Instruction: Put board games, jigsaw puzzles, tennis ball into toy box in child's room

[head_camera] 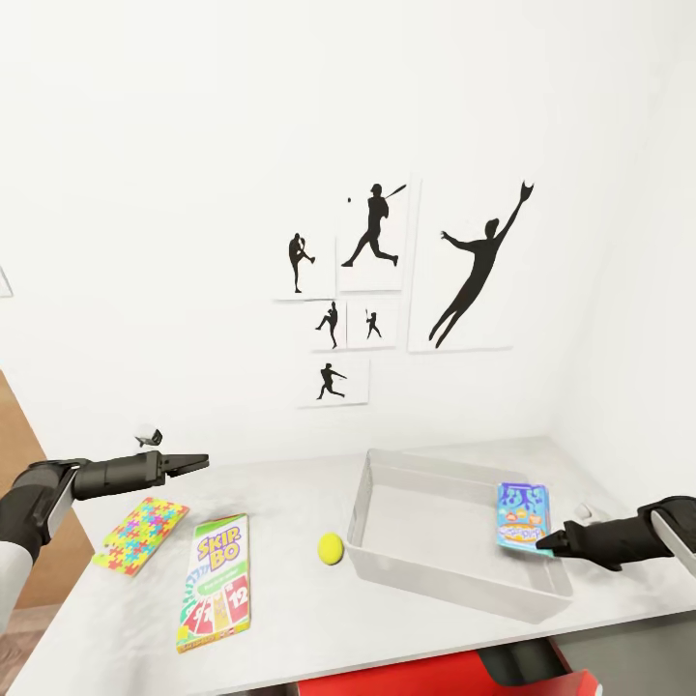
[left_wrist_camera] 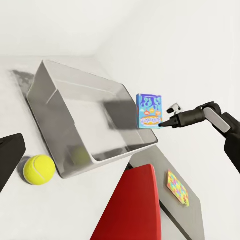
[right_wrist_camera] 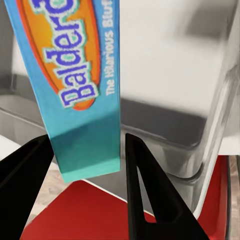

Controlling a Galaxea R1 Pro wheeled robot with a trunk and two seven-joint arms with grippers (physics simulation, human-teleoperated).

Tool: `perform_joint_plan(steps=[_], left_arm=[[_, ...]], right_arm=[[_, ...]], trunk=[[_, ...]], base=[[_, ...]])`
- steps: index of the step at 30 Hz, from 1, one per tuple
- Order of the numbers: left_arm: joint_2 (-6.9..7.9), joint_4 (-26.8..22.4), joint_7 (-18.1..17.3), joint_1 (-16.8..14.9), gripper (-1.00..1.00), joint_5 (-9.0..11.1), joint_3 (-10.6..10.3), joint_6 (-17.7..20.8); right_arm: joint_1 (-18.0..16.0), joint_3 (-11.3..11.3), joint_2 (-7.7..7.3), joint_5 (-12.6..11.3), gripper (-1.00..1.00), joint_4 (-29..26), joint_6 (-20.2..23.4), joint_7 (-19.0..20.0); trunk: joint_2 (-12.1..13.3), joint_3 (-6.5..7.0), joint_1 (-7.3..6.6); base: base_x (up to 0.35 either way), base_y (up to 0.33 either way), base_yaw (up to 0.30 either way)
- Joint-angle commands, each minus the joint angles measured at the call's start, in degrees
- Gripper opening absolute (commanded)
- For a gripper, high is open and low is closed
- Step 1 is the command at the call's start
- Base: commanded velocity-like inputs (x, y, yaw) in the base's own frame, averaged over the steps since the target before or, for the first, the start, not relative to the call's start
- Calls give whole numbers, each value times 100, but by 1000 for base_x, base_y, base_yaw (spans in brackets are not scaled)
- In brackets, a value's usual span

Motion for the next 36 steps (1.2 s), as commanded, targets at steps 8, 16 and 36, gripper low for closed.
perform_joint_plan(steps=[8,16,36], left_arm=[[-7,1,-21,-1,100,-2,0,66],[-8,1,-21,-1,100,-3,0,64],[-5,1,-21,-1,100,-2,0,64]], right_arm=[[-4,37,-5,-4,-100,28,16,23],[-4,35,-5,-4,100,28,16,23],[-4,32,-13,-1,100,1,16,106]], trunk=[[-5,-3,2],[-5,-3,2],[-5,-3,2]], base=[[0,0,0],[0,0,0],[0,0,0]])
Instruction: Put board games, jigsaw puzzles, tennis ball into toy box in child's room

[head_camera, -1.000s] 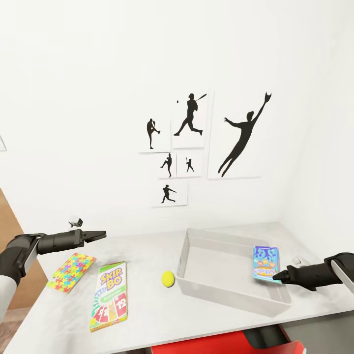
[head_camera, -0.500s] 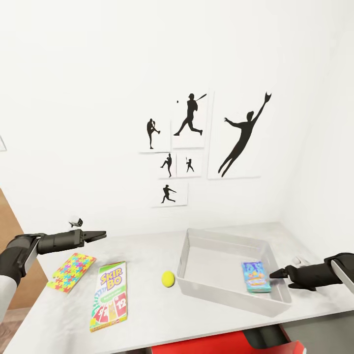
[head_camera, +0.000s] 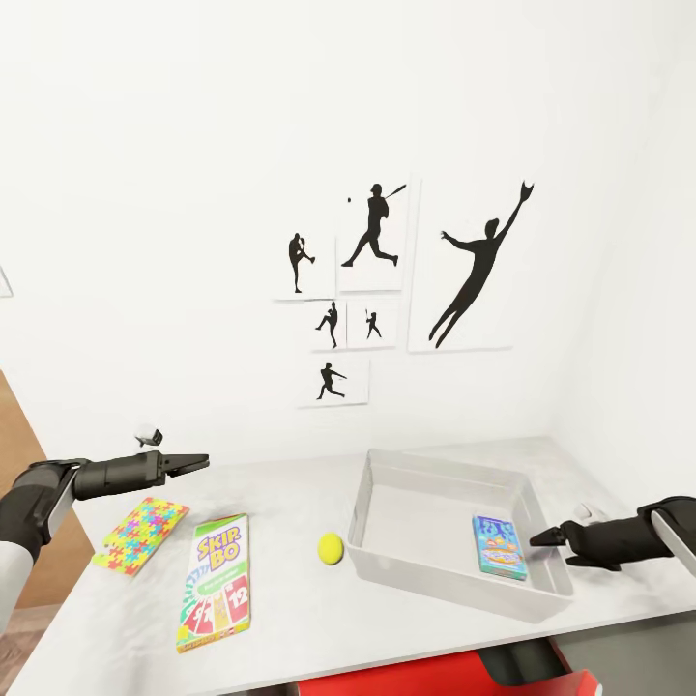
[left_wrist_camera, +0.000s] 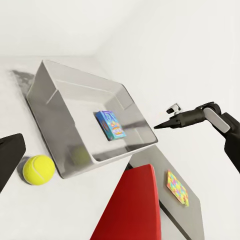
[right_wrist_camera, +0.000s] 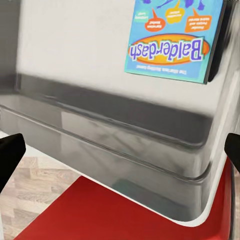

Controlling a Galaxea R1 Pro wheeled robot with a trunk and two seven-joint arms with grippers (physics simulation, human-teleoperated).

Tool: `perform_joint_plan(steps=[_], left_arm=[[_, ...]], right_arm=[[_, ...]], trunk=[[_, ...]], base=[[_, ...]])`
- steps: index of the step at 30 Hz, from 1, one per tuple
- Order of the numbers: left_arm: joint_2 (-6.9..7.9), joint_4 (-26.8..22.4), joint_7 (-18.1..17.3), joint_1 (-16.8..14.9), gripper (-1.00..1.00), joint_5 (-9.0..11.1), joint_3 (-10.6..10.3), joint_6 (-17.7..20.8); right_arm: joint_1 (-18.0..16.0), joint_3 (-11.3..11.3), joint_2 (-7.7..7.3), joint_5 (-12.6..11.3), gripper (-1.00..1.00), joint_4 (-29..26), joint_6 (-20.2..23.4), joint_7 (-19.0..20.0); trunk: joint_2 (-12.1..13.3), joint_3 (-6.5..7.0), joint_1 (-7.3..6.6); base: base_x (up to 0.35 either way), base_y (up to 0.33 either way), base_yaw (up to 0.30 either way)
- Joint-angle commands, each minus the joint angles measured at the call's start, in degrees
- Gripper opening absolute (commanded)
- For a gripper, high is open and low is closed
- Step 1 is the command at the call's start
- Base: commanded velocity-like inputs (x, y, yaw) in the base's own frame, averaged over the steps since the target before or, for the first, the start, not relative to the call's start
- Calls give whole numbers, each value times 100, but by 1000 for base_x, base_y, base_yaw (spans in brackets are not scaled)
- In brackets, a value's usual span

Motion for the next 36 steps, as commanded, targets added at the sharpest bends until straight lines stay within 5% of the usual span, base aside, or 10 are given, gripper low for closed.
perform_joint_plan(steps=[1,12,36], left_arm=[[3,1,-21,-1,100,-2,0,59],[6,1,-21,-1,100,-2,0,57],[7,1,-21,-1,100,-2,0,56]], right_arm=[[-4,19,-9,1,100,-10,13,24],[-4,-33,-48,-50,100,-44,13,30],[13,-137,-66,-59,100,-66,13,759]], trunk=[[-5,-3,3],[-5,16,3],[-5,232,3]], base=[[0,0,0],[0,0,0],[0,0,0]])
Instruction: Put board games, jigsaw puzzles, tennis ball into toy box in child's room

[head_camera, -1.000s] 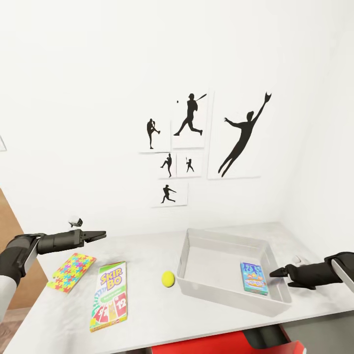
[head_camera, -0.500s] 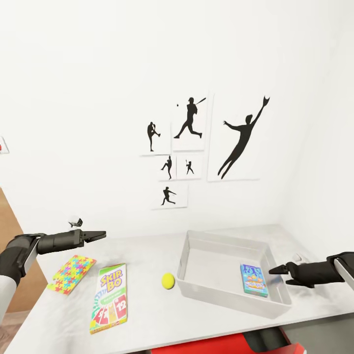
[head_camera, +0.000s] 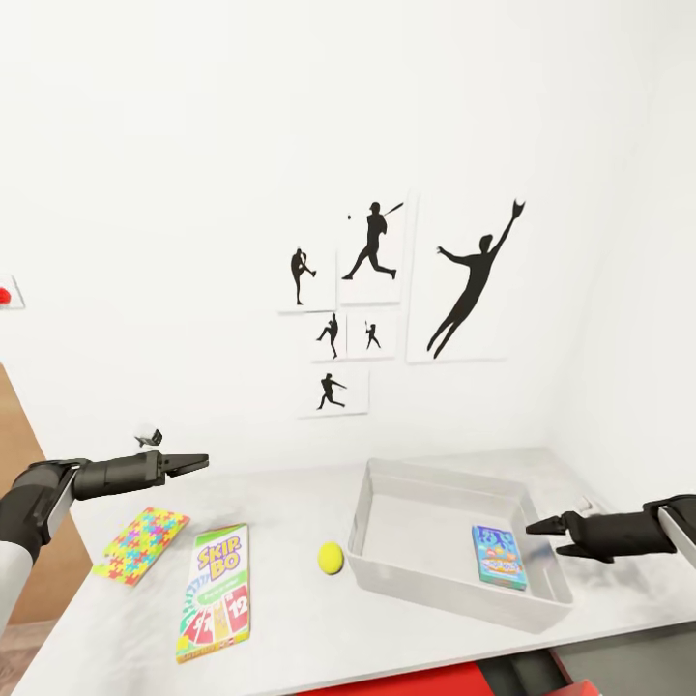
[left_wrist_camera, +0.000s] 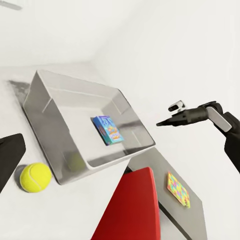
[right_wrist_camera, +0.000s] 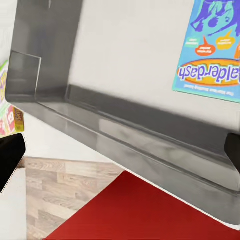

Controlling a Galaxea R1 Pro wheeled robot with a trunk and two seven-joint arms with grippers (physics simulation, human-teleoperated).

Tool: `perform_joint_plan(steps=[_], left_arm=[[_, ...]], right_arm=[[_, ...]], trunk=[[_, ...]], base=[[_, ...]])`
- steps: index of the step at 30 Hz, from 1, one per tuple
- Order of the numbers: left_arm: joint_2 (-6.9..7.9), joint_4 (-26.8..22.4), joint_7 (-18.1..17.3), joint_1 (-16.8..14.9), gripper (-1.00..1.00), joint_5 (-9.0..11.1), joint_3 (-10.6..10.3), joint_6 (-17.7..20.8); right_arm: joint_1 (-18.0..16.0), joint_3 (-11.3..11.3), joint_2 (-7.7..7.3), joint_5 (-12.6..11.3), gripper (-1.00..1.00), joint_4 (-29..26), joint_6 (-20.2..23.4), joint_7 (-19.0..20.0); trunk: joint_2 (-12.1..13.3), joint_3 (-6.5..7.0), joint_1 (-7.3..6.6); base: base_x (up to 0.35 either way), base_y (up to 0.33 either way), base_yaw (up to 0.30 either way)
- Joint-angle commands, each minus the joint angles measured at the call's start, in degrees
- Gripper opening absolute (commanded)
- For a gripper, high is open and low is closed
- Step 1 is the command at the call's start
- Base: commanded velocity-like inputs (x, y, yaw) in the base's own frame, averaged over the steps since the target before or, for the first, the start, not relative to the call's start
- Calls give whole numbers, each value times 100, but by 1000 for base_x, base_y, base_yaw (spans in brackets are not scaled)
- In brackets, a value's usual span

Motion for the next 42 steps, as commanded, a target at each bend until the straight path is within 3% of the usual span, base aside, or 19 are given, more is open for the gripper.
perform_joint_plan(steps=[1,12,19,23,30,31,32,34,35,36,39,42], left_arm=[[1,1,-21,-1,100,-2,0,61],[1,1,-21,-1,100,-2,0,61],[1,1,-21,-1,100,-5,0,61],[1,1,-21,-1,100,-4,0,61],[-10,1,-21,-1,100,-2,0,53],[-16,1,-21,-1,100,-2,-2,53],[-18,1,-21,-1,100,-2,-1,53],[-23,1,-21,-1,100,-2,-4,52],[-23,1,-21,1,100,-2,-4,52],[-24,1,-21,3,100,-2,-4,52],[-22,1,-21,6,100,-2,-2,49],[-23,1,-21,7,100,-2,-4,26]], right_arm=[[-2,-7,-7,-2,100,-9,18,47],[206,-872,-29,1,100,-840,18,827],[563,-1357,46,-14,100,-1320,18,1033],[820,-1650,198,-109,100,-1530,18,1113],[1411,-2074,961,-255,100,-2318,-288,1162],[1547,-2148,1175,-263,100,-2544,-362,1160],[1614,-2181,1292,-265,100,-2661,-391,1160],[1878,-2306,1784,-268,100,-3123,-475,1152],[1939,-2336,1905,-268,100,-3222,-489,1150],[2063,-2392,2139,-267,100,-3394,-513,1145],[2280,-2490,2501,-257,100,-3603,-575,1137],[2463,-2647,2692,-260,100,-3690,-702,1134]], trunk=[[-4,7,3],[-4,110,3],[-4,176,3],[-4,213,3],[-4,279,3],[-4,287,3],[-4,292,3],[-4,299,3],[-4,301,3],[-4,302,3],[-4,305,3],[-4,306,3]], base=[[0,0,0],[0,0,0],[0,0,0],[0,0,0],[0,0,0],[0,0,0],[0,0,0],[0,0,0],[0,0,0],[0,0,0],[0,0,0],[0,0,0]])
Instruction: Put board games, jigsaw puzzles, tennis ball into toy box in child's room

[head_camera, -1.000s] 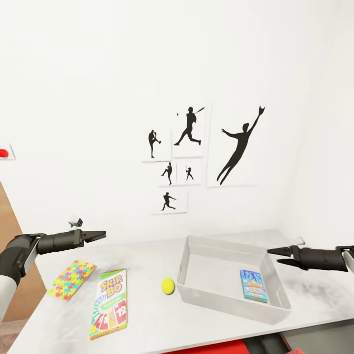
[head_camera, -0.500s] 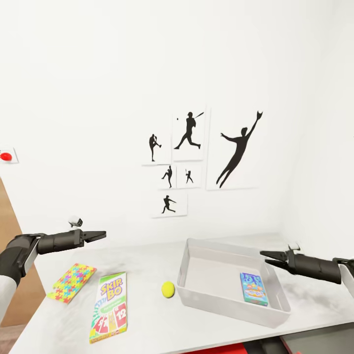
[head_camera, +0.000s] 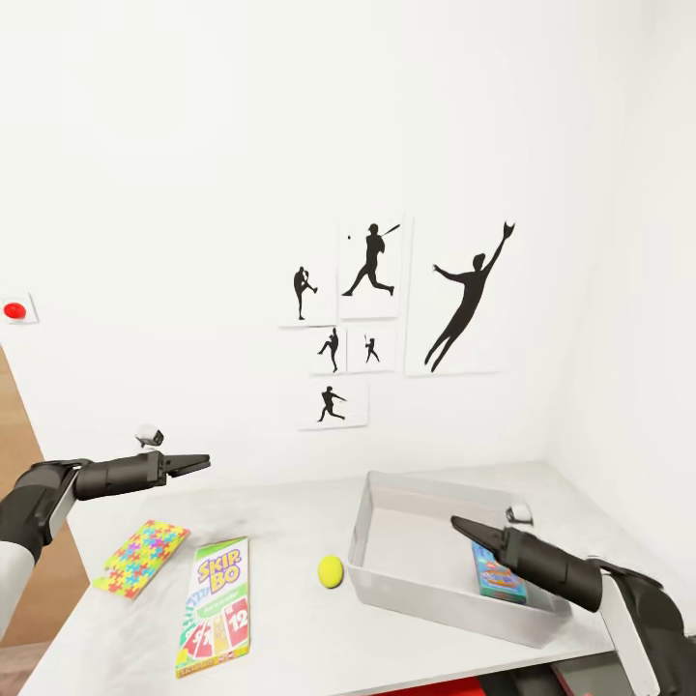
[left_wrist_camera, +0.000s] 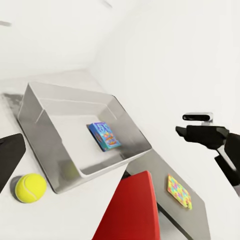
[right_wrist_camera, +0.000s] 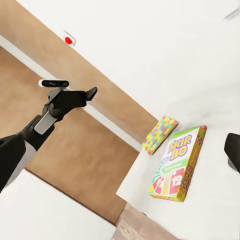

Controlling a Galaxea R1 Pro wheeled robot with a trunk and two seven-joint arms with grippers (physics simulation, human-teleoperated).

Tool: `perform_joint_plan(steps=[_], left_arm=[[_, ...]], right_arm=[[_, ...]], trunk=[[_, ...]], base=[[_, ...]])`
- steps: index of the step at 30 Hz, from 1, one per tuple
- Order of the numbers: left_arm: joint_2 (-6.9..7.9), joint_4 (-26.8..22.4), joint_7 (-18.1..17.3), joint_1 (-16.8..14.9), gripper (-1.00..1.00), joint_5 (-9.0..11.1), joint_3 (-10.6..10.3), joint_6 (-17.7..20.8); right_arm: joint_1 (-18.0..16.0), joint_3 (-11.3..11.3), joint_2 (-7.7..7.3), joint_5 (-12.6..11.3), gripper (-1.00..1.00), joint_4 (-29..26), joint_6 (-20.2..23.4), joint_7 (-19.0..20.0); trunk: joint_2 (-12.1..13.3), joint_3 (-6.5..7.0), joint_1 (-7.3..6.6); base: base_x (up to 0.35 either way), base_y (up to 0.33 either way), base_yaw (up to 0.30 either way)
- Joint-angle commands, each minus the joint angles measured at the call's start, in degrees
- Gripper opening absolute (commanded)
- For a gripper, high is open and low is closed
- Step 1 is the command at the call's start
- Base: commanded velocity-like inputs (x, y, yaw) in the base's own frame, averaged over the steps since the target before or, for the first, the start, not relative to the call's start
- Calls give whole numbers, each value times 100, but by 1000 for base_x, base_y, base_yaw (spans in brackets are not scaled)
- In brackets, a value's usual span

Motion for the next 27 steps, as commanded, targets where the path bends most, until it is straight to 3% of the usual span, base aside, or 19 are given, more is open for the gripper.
perform_joint_plan(steps=[1,2,14,16,19,27], left_arm=[[0,1,-21,-1,100,-2,-1,51],[-5,1,-21,1,100,-2,-3,34],[-8,1,-21,111,100,10,3,16],[13,1,-21,150,100,-1,4,14],[28,1,-21,212,100,-14,4,16],[42,-6,-21,455,100,4,4,29]], right_arm=[[42,-46,27,-15,100,-11,-11,5],[148,-145,78,-17,100,-35,-128,-3],[317,-323,127,-27,100,6,-297,27],[450,-538,131,-30,100,-29,-297,50],[508,-644,137,-31,100,-49,-295,55],[551,-757,140,-28,100,-35,-309,51]], trunk=[[-4,-2,2],[-4,-2,2],[-4,-2,2],[-4,-2,2],[-4,-2,2],[-4,-2,2]], base=[[0,0,0],[0,0,0],[0,0,0],[0,0,0],[0,0,0],[0,0,0]])
